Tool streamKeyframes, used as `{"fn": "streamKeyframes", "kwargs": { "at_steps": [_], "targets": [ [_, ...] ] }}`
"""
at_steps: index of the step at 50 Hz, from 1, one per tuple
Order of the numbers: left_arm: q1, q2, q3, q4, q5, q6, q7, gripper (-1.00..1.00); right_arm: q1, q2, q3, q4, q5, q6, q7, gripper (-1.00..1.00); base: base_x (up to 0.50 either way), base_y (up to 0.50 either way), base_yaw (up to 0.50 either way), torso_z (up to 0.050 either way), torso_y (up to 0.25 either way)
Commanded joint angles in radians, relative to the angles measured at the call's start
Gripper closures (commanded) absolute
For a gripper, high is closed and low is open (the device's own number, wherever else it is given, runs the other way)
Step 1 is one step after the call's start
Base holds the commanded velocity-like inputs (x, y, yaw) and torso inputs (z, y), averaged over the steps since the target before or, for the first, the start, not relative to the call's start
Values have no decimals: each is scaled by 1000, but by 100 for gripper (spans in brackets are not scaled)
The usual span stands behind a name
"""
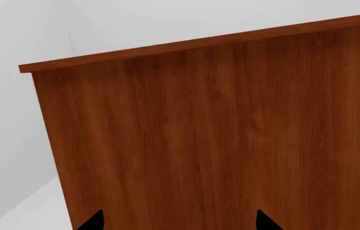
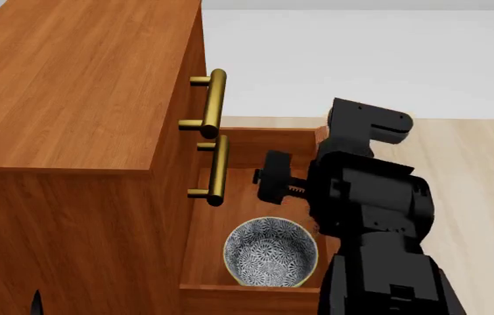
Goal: Put the bowl in the bottom drawer of the cabinet.
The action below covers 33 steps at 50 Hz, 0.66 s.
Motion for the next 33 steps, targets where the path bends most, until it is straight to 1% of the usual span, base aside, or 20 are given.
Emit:
{"fn": "streamKeyframes", "kwargs": {
  "at_steps": [1, 9, 33],
  "targets": [
    [-4, -1, 5, 1, 1, -5, -3, -100, 23, 18, 45, 0, -88, -13, -18, -100, 0, 0, -2, 0, 0],
    [-5, -2, 8, 1, 3, -6, -5, -100, 41, 51, 30, 0, -111, -47, -21, -100, 0, 0, 0, 0, 0],
    [-10, -6, 18, 9, 5, -12, -10, -100, 54, 140, -26, 0, -114, -71, -39, -100, 0, 0, 0, 0, 0]
  ]
}}
